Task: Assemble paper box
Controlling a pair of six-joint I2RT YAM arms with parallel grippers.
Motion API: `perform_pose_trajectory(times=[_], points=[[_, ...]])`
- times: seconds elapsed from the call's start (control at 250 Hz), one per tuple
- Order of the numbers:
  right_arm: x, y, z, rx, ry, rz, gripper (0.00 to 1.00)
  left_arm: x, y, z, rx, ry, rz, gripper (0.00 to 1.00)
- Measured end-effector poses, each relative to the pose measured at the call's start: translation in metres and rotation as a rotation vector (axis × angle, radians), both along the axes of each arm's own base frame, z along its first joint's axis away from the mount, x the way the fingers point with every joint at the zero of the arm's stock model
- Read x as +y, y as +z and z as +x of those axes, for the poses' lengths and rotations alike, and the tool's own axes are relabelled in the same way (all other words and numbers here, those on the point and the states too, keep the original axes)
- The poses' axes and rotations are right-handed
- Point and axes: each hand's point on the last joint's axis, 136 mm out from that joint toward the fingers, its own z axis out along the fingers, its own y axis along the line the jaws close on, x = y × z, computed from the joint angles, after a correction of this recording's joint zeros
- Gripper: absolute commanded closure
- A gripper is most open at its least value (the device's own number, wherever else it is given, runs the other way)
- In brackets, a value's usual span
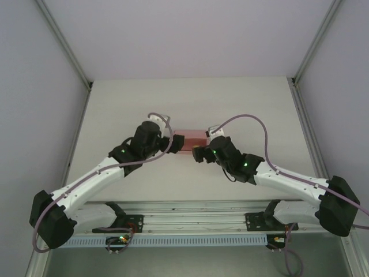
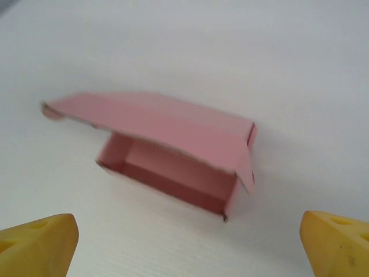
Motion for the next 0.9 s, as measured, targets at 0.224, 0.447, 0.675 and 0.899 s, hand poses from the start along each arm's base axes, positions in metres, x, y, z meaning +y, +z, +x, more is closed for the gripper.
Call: perform_pose_trajectory(times=[0.224, 0.447, 0.675, 0.899], points=[[-0.038, 0.030, 0.067, -0.011, -0.173, 0.062, 0.00, 0.015, -0.013, 0.054, 0.073, 0.112, 0.014, 0.00], [-0.033, -0.031, 0.096, 0.140, -0.198, -0.008, 0.00, 0.010, -0.087, 0.070, 0.279, 0.076, 0.048, 0.00], [-0.037, -0.102, 0.077, 0.297, -0.190, -0.064, 0.00, 0.006, -0.111, 0.066, 0.365, 0.025, -0.022, 0.00], [-0.034, -0.135, 0.065, 0.355, -0.187, -0.017, 0.00, -0.007, -0.122, 0.062, 0.404, -0.032, -0.064, 0.01]])
